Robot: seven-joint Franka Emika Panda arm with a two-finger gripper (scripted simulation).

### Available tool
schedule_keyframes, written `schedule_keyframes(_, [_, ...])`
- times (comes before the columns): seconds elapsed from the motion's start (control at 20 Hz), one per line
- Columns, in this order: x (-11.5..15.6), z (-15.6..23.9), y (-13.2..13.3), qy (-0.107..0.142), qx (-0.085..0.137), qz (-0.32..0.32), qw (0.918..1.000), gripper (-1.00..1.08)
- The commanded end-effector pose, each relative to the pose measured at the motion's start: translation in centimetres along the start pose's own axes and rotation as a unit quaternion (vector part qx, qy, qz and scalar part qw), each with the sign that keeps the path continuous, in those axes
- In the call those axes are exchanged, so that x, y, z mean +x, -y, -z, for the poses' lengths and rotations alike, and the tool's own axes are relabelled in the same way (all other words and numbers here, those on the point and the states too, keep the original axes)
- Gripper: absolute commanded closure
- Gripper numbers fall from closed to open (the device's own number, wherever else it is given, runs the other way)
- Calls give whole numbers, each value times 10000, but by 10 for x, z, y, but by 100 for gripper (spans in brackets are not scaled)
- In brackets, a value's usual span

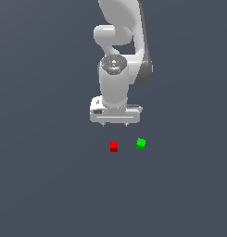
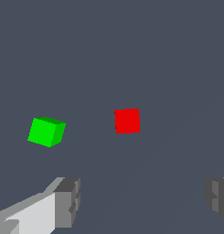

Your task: Stack the red cube on top of the green cube.

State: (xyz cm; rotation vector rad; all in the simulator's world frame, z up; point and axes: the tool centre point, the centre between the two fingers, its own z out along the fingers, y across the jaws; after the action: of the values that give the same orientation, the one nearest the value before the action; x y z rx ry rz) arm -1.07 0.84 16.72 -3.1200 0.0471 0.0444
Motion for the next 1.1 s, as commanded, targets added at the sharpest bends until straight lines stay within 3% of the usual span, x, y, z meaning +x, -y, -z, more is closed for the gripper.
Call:
schedule_keyframes(0.0, [0,0,0,0,0,0,10000,-92])
schedule_keyframes(0.35, [5,-14,-1,-20,-15,48,10000,-92])
schedule_keyframes(1.05, [34,-88,-5,-127,-96,300,9994,-92])
